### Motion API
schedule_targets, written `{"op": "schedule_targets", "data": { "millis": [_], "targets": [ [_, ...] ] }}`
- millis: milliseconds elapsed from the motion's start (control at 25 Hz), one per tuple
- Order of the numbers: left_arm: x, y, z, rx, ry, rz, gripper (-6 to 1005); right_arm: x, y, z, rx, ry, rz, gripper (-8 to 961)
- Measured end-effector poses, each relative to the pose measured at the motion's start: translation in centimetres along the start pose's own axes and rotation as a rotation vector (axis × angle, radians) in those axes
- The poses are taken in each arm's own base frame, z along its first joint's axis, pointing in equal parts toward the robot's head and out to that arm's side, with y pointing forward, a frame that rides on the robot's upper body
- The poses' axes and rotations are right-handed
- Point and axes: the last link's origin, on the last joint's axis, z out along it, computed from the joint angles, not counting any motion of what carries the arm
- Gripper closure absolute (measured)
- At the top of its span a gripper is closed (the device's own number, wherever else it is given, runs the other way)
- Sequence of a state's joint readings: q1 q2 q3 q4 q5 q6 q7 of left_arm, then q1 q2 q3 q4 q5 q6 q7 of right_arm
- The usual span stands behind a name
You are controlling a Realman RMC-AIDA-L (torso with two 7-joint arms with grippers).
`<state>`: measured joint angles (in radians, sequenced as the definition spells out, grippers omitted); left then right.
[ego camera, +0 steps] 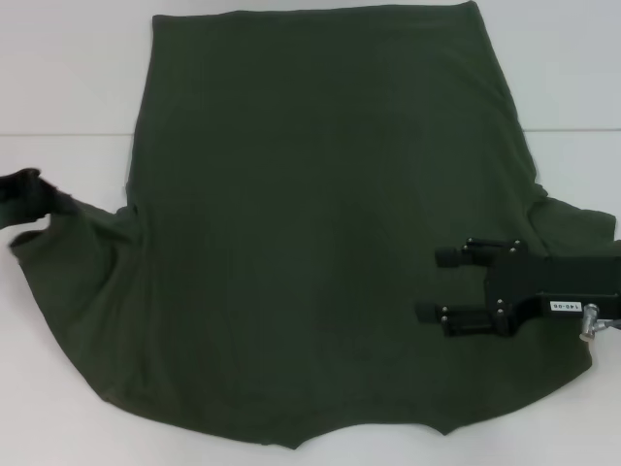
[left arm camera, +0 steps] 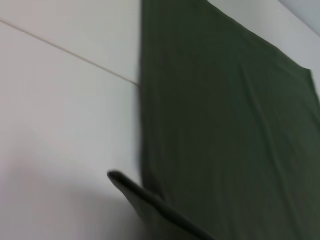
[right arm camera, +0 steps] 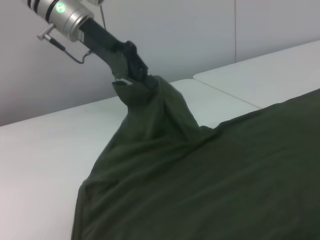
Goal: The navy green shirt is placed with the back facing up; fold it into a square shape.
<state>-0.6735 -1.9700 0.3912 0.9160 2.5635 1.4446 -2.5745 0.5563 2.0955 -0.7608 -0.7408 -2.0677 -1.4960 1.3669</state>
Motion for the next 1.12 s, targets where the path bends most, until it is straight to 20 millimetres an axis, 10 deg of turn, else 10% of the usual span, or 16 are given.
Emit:
{"op": "schedule_targets", "data": {
  "millis": [560, 1120],
  "targets": [
    [-0.2, 5.2, 3.4, -0.213, -0.087, -0.096, 953, 0.3, 0.2, 0.1, -0.008, -0.001, -0.005, 70],
    [-3.9, 4.8, 7.5, -0.345, 0.017, -0.244, 870, 0.4, 0.2, 0.3, -0.01, -0.001, -0.011, 69]
  ]
}}
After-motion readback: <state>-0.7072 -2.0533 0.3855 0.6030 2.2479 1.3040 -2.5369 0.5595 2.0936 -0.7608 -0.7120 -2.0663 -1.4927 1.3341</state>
